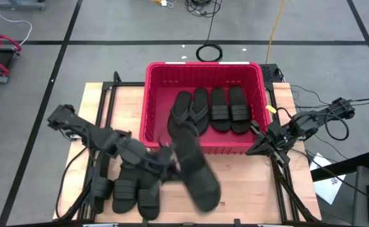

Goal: Pick and place slides into bin
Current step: Put the black slide into the red bin

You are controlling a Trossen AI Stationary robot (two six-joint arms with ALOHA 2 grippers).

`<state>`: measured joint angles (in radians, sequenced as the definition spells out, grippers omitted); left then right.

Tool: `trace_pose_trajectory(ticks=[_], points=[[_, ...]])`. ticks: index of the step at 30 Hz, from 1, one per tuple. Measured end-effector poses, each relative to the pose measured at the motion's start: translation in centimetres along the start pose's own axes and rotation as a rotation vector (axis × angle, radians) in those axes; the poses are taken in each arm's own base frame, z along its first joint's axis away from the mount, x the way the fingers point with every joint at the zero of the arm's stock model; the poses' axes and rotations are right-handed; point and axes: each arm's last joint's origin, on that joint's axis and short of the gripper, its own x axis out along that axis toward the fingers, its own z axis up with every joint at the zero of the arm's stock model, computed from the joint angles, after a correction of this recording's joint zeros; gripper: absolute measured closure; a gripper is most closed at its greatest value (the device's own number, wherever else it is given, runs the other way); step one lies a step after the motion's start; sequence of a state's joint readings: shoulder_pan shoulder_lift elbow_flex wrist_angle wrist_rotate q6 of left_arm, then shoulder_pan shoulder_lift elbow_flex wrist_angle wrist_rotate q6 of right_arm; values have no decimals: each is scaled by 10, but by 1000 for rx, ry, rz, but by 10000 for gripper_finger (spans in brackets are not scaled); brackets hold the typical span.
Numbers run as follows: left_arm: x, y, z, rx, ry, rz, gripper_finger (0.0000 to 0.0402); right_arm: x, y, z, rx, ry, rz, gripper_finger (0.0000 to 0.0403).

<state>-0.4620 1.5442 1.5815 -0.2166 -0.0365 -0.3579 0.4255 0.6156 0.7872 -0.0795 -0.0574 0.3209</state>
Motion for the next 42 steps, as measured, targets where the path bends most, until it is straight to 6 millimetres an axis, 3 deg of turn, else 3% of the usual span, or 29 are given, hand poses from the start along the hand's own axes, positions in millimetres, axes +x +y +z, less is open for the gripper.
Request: trace_pose_trajectory(ticks=[4,7,12,16,21,27,36,42], points=[[-22,9,47,168,-200,240,400,0,0,1,-23,-13,0,403],[-32,22,67,224,-262,413,400,0,2,7,-37,-72,13,403],[-33,56,71,183,-260,639,400,-1,4,16,-78,-172,15,400],[-31,78,72,158,-245,719,400,-3,4,23,-70,-268,-56,370],[-21,104,68,183,-195,779,400,-1,1,32,-68,-375,-106,299],[-8,135,64,219,-147,852,400,7,-9,37,-45,-484,-336,229],[-18,174,72,169,-132,732,401,8,-23,31,-387,-343,-753,227],[-36,192,83,-35,-210,614,401,-1,-23,47,-752,-133,-1117,228]])
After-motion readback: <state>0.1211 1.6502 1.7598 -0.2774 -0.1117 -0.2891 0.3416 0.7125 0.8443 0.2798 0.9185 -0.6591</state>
